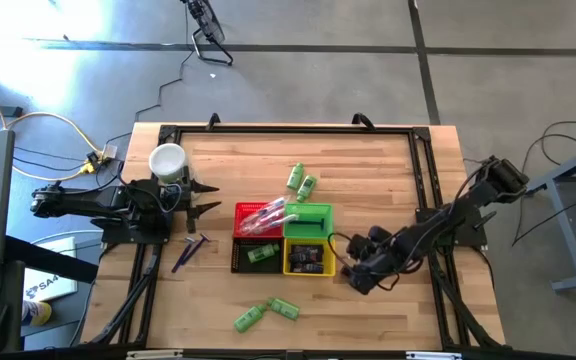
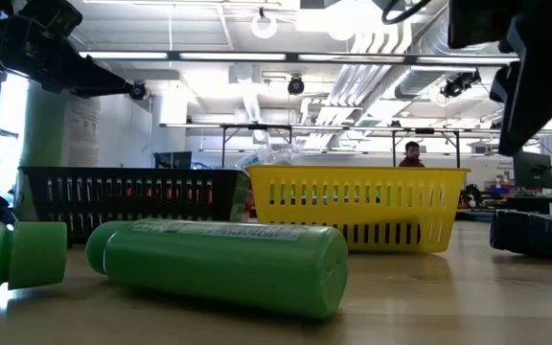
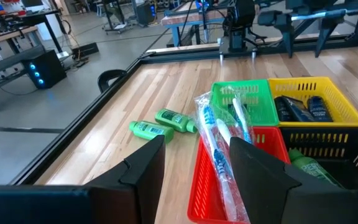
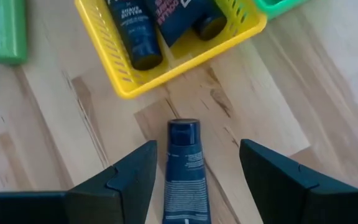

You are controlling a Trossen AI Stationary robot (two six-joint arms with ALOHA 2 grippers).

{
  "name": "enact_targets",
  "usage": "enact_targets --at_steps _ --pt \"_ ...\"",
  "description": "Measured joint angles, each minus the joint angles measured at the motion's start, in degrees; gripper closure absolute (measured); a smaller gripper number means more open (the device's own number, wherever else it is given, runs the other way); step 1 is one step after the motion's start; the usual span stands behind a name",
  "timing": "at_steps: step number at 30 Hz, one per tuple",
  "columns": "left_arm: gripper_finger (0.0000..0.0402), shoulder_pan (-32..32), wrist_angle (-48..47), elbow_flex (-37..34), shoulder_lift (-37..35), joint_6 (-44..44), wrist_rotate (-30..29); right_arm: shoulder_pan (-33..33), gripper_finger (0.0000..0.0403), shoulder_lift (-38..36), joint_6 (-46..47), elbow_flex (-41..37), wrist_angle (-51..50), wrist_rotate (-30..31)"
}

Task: Pick & Place Travel size toiletries
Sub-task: Put the dark blue shaving cream into the yellow bin

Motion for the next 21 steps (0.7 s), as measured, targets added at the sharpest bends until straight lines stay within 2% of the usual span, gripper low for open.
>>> enact_targets --at_steps 10,21 --pt "0.0226 0.0 0.0 0.0 0.0 0.0 0.0 0.2 0.018 1.6 -0.3 -5.6 9.3 -0.5" --pt "0.0226 0.0 0.0 0.0 0.0 0.0 0.0 0.1 0.018 7.4 -0.5 -5.8 14.8 -1.5"
